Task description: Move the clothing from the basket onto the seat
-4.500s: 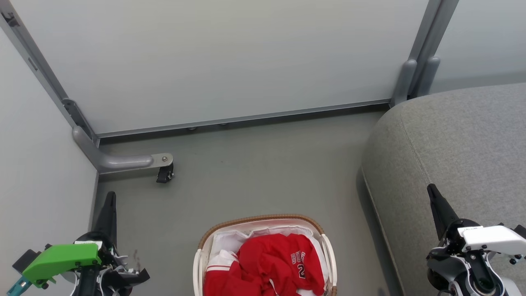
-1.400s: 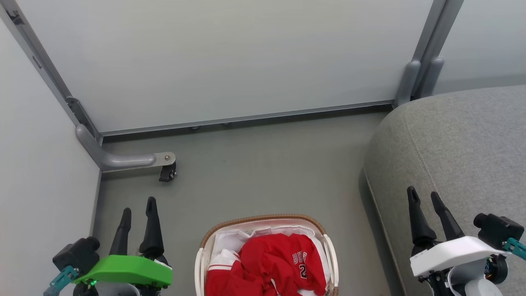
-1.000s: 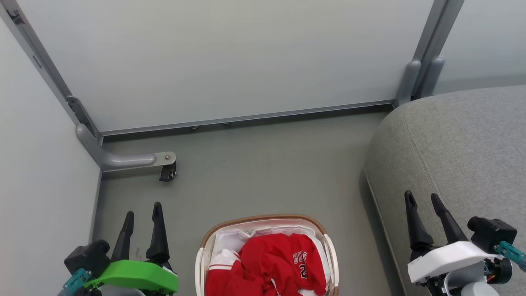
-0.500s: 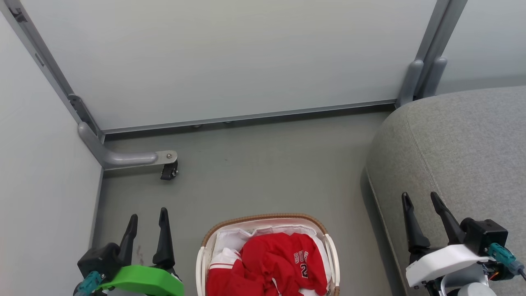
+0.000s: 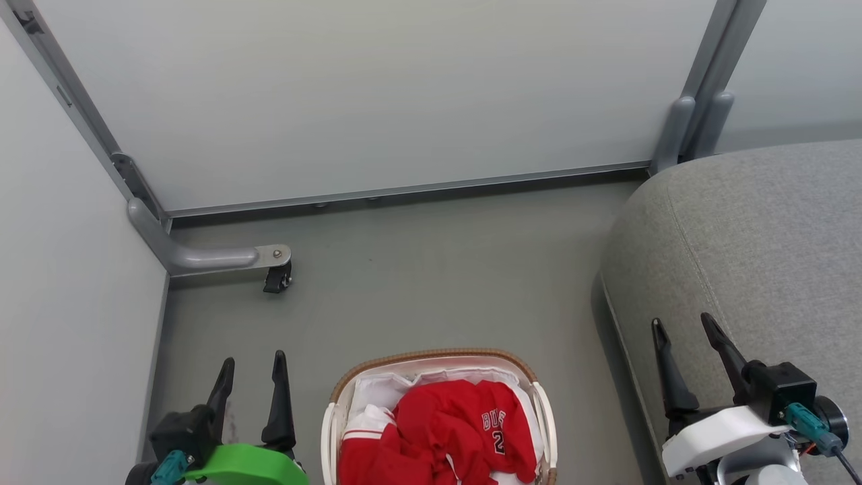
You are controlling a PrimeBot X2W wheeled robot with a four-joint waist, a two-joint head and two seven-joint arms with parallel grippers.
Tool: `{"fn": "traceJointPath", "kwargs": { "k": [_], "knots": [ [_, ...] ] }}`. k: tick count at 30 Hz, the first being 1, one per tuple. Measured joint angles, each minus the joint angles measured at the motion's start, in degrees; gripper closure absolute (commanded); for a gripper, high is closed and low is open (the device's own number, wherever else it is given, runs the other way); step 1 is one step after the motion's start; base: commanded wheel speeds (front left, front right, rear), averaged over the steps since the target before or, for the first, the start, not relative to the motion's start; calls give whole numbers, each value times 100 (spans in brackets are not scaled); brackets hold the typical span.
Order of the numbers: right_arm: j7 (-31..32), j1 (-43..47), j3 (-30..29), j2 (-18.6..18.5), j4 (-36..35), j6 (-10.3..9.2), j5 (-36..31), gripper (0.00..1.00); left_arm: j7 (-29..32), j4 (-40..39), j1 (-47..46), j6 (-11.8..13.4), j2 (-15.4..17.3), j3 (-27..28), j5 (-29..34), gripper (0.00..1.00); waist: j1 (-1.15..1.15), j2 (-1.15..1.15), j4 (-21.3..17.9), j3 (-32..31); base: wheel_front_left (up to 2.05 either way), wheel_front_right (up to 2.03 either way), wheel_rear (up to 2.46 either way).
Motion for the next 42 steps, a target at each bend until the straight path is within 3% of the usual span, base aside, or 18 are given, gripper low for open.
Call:
{"fn": "traceJointPath", "kwargs": {
  "k": [19,42],
  "knots": [
    [-198,54,38,-9,-79,1,-782,0,-194,152,3,5,5,-89,635,0,0,0,20,25,0,0,0],
    [-198,54,15,-10,-65,2,-748,0,-198,207,3,5,7,-170,636,0,0,0,10,59,0,0,0]
  ]
}}
